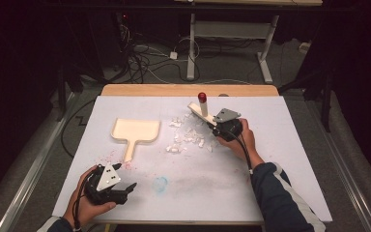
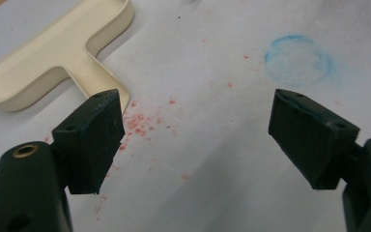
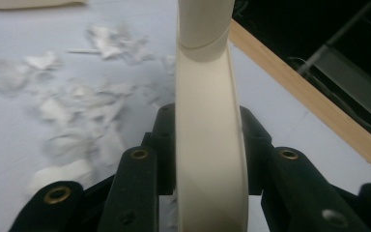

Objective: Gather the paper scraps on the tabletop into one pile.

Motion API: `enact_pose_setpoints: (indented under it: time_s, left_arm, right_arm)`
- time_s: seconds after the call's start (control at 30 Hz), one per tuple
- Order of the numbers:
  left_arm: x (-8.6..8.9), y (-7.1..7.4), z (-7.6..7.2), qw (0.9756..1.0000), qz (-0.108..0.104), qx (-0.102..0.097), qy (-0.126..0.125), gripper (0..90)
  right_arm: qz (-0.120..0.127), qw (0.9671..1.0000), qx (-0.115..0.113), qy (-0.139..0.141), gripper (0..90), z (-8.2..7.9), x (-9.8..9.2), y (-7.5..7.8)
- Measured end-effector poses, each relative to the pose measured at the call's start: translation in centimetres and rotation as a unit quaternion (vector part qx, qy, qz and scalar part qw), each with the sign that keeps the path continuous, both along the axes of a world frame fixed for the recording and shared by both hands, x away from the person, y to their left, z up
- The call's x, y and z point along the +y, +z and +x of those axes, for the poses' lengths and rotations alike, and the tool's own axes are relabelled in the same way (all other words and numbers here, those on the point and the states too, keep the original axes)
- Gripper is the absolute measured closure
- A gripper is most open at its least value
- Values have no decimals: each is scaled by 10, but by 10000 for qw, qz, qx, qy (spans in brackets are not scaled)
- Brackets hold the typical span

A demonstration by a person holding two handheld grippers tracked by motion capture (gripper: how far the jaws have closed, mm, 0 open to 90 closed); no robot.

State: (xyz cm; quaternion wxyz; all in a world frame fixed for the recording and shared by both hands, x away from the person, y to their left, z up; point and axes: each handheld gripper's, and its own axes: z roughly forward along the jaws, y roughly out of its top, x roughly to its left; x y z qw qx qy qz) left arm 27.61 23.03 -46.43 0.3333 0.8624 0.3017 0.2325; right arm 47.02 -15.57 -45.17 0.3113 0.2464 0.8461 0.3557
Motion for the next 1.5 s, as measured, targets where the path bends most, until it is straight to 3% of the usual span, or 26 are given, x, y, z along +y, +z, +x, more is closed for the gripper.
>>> enact_pose_setpoints:
  time_s: [0.23, 0.37, 0.67, 0.8, 0.9, 1.03, 1.27, 1.5]
  left_arm:
    - [-3, 0, -1, 9999, 12, 33, -94, 197]
    - [-5, 1, -2, 9999, 27, -47, -110, 197]
    - [-4, 2, -4, 10000, 17, -36, -56, 197]
    - [-4, 2, -4, 10000, 28, -61, -42, 197]
    - [-1, 3, -6, 10000, 2, -80, -43, 197]
    - [0, 4, -5, 9999, -28, -108, -10, 197]
    - [2, 5, -5, 9999, -40, -163, -18, 197]
    - [2, 3, -2, 9999, -33, -114, -70, 197]
  right_arm:
    - [94, 9986, 135, 502, 679, -35, -7, 4]
    - [85, 9975, 167, 688, 679, -51, -9, 9]
    - [296, 9975, 46, 641, 679, -53, -13, 28]
    - [326, 9978, -29, 569, 679, -44, -14, 39]
    - [478, 9978, -48, 465, 679, -33, -15, 48]
    - [384, 9988, -148, 262, 679, -11, -7, 51]
    - [122, 9997, -179, -69, 679, 34, 16, 34]
    - [-41, 10000, -2, 76, 679, 50, 43, 14]
